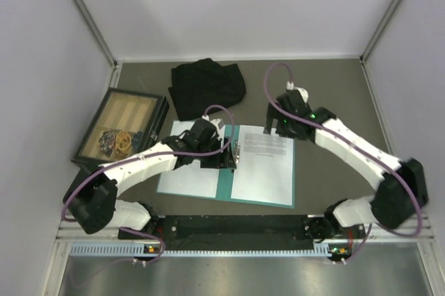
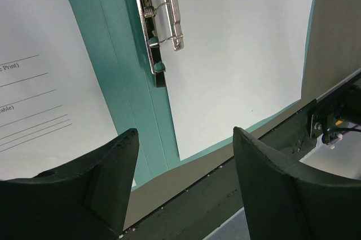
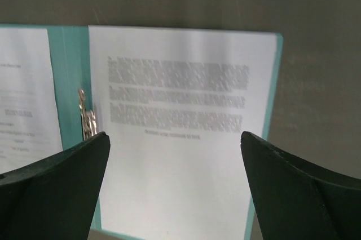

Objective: Put the files into the folder

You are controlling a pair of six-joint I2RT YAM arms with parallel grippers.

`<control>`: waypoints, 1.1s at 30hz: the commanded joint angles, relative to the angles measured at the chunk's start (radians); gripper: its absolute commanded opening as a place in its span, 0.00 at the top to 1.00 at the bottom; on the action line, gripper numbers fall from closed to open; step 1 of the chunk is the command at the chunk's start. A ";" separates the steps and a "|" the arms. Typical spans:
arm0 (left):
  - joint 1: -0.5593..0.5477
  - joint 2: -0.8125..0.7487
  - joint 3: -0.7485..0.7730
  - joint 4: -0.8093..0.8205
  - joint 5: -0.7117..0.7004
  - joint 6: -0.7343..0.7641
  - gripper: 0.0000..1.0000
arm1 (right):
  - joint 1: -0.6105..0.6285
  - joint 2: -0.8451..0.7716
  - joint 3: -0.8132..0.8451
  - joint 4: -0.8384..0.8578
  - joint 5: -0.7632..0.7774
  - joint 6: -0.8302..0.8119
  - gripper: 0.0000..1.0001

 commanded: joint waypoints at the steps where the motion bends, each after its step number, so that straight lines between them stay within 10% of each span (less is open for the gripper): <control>1: 0.001 0.007 0.034 0.061 0.028 0.016 0.28 | -0.035 0.255 0.232 0.143 -0.118 -0.162 0.06; 13: 0.006 0.000 0.085 -0.038 -0.043 0.109 0.28 | -0.049 0.706 0.529 0.196 -0.229 -0.179 0.18; 33: 0.064 -0.045 0.051 -0.030 -0.015 0.132 0.28 | -0.023 0.685 0.409 0.240 -0.281 -0.195 0.17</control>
